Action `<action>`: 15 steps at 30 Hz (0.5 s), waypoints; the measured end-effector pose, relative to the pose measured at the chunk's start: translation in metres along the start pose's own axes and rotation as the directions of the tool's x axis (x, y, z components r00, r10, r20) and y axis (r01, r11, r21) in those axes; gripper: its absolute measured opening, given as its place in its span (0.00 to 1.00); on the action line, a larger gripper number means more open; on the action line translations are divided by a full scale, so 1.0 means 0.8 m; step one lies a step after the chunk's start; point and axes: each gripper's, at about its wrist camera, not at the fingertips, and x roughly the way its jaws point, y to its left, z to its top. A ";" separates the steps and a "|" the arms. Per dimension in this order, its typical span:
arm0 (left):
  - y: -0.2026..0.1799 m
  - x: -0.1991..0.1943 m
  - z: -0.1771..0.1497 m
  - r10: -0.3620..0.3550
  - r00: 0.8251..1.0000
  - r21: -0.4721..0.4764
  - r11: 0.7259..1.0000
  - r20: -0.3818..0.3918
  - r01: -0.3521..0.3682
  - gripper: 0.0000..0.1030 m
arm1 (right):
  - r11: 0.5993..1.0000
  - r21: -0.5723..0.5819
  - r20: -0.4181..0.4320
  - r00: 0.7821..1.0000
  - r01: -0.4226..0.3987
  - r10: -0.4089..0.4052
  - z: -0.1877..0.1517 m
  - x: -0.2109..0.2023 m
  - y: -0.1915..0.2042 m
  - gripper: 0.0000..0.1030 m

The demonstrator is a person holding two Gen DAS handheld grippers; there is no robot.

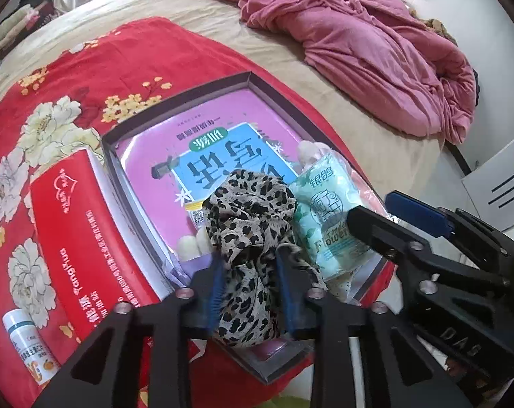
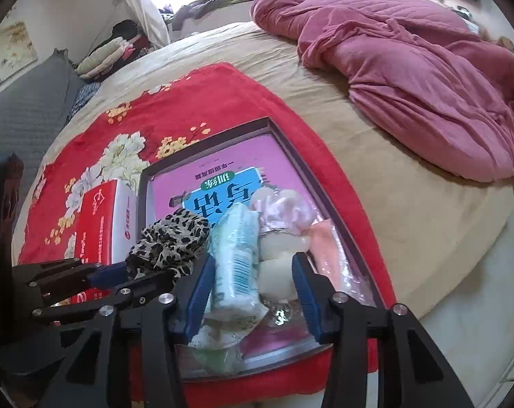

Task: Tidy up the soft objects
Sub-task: 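Lower both items into the tray and open both tools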

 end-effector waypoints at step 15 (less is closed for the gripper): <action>-0.003 -0.057 -0.016 -0.006 0.995 0.011 1.000 0.099 0.005 0.70 | 0.998 0.012 0.094 0.994 0.060 -0.061 0.001 -0.076 -0.003 0.55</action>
